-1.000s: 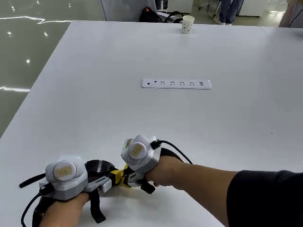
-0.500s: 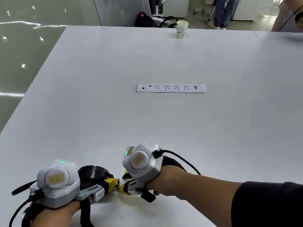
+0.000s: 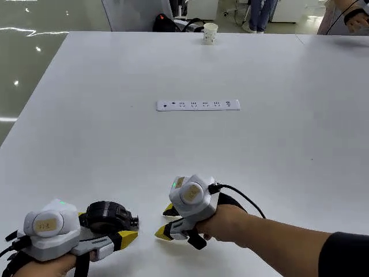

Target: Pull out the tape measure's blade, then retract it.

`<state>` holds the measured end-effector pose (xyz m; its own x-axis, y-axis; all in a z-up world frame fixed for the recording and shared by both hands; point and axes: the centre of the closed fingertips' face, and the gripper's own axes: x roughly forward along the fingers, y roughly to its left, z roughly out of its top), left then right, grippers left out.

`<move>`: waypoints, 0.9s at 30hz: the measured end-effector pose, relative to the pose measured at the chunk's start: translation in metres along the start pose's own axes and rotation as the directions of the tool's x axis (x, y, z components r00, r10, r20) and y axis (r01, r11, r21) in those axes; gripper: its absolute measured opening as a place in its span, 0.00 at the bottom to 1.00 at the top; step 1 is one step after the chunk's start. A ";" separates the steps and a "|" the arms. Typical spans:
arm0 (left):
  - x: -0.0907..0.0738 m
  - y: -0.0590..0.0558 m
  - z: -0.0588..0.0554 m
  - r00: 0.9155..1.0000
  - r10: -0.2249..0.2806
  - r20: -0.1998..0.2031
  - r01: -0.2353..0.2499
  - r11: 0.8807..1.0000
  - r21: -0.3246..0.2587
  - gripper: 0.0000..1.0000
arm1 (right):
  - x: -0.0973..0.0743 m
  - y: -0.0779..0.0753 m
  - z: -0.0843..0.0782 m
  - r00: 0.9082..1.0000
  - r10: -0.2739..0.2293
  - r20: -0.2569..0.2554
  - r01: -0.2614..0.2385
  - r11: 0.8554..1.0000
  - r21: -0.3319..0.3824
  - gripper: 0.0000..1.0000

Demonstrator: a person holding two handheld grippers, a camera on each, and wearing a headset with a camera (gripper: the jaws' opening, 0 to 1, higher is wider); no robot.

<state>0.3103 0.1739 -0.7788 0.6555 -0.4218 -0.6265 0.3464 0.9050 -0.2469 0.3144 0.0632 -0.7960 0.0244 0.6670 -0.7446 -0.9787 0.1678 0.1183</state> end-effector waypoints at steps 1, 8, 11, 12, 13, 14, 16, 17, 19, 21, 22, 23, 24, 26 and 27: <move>-0.001 0.000 0.000 1.000 -0.003 -0.001 0.003 1.000 0.007 0.88 | -0.003 0.000 -0.002 1.000 -0.002 0.001 0.002 1.000 0.005 0.30; -0.010 0.001 -0.007 0.998 -0.049 -0.036 0.050 0.998 0.045 0.99 | -0.026 -0.005 -0.019 0.999 -0.045 0.029 0.044 0.998 0.045 0.35; -0.016 0.002 -0.008 0.998 -0.051 -0.030 0.053 0.996 0.067 0.99 | -0.035 -0.010 -0.028 0.997 -0.069 0.037 0.066 0.995 0.079 0.38; -0.018 0.001 -0.011 0.997 -0.064 -0.049 0.067 0.996 0.051 0.99 | -0.039 -0.011 -0.030 0.996 -0.074 0.043 0.070 0.994 0.086 0.39; -0.020 0.000 -0.013 0.995 -0.073 -0.061 0.076 0.996 0.044 0.99 | -0.041 -0.010 -0.032 0.996 -0.075 0.048 0.071 0.994 0.081 0.41; -0.023 -0.001 -0.014 0.994 -0.093 -0.060 0.096 0.994 0.047 0.99 | -0.046 -0.010 -0.034 0.995 -0.081 0.054 0.077 0.995 0.057 0.43; -0.026 -0.001 -0.015 0.993 -0.102 -0.058 0.107 0.991 0.081 0.99 | -0.052 -0.009 -0.038 0.994 -0.091 0.056 0.089 0.995 0.040 0.45; -0.027 0.002 -0.014 0.994 -0.097 -0.046 0.102 0.985 0.137 0.99 | -0.057 -0.009 -0.042 0.994 -0.092 0.060 0.089 0.995 0.039 0.46; -0.031 0.003 -0.019 0.993 -0.098 -0.063 0.107 0.981 0.160 0.99 | -0.063 -0.011 -0.049 0.993 -0.099 0.062 0.096 0.994 0.046 0.49; -0.033 0.005 -0.021 0.993 -0.094 -0.075 0.105 0.982 0.156 0.99 | -0.069 -0.012 -0.054 0.992 -0.107 0.068 0.103 0.993 0.057 0.55; -0.035 0.006 -0.023 0.992 -0.098 -0.083 0.110 0.982 0.152 0.99 | -0.074 -0.014 -0.059 0.990 -0.122 0.074 0.116 0.991 0.072 0.57; -0.036 0.006 -0.024 0.992 -0.099 -0.085 0.110 0.983 0.150 0.99 | -0.077 -0.016 -0.062 0.988 -0.130 0.083 0.123 0.989 0.087 0.59; -0.039 0.006 -0.024 0.991 -0.102 -0.082 0.113 0.982 0.148 0.99 | -0.081 -0.018 -0.065 0.985 -0.141 0.100 0.129 0.985 0.111 0.61; -0.042 0.007 -0.023 0.992 -0.102 -0.078 0.113 0.982 0.149 0.99 | -0.087 -0.019 -0.072 0.983 -0.150 0.105 0.135 0.981 0.140 0.63; -0.044 0.008 -0.023 0.992 -0.103 -0.076 0.114 0.983 0.147 0.99 | -0.092 -0.020 -0.078 0.982 -0.157 0.104 0.141 0.979 0.149 0.65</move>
<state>0.2688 0.2006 -0.7701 0.5630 -0.5075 -0.6523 0.5138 0.8331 -0.2048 0.3158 -0.0579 -0.7815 0.1991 0.7042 -0.6816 -0.9242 0.3662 0.1084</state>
